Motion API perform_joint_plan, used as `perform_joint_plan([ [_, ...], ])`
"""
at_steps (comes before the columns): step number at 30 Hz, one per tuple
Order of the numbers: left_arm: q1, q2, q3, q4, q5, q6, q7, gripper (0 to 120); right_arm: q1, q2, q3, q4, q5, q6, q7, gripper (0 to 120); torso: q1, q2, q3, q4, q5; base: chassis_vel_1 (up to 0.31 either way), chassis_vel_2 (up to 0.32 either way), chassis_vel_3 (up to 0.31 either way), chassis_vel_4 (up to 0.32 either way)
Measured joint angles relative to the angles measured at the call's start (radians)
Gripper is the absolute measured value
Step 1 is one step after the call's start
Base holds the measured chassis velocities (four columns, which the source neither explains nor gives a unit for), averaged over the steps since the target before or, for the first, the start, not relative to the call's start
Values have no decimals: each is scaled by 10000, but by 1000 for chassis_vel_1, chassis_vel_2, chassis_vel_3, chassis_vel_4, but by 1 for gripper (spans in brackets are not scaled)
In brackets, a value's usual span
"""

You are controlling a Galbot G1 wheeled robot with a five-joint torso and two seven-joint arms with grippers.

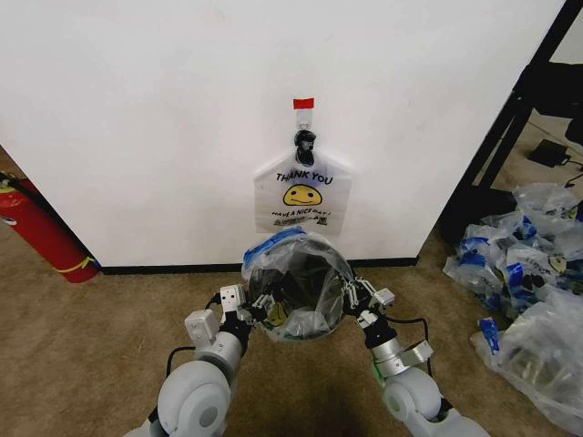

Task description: Pick up the garbage bag from the wall and place it over the trash bin.

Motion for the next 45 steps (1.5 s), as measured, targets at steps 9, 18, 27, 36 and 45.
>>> perform_joint_plan([
  [9, 46, -80, 7, 284, 196, -149, 7, 0, -85, -15, -31, 38, -546, 96, 439, 3, 0, 0, 0, 0, 0, 0, 0, 0, 0],
  [18, -117, 369, 35, 892, 1259, -502, 149, 0, -387, -438, -47, 683, -99, -1252, 1611, 36, 0, 0, 0, 1, -1, 0, 0, 0, 0],
  [27, -911, 938, -226, 2097, 1997, -951, 25, 0, -851, -1169, 247, 1188, 1942, -2538, 1760, 70, 1, -2, 2, 9, -2, 0, 0, 0, 0],
  [36, -880, 976, -129, 1907, 2004, -963, 190, 0, -872, -1308, 244, 1131, 2695, -2730, 1012, 98, -1, -1, 0, 2, -1, 0, 0, 0, 0],
  [45, -515, 1974, -509, 1677, 3422, -1782, 1969, 0, -879, -1856, 1368, 589, 5046, -4245, -5694, 100, 0, -1, 1, 3, -1, 0, 0, 0, 0],
])
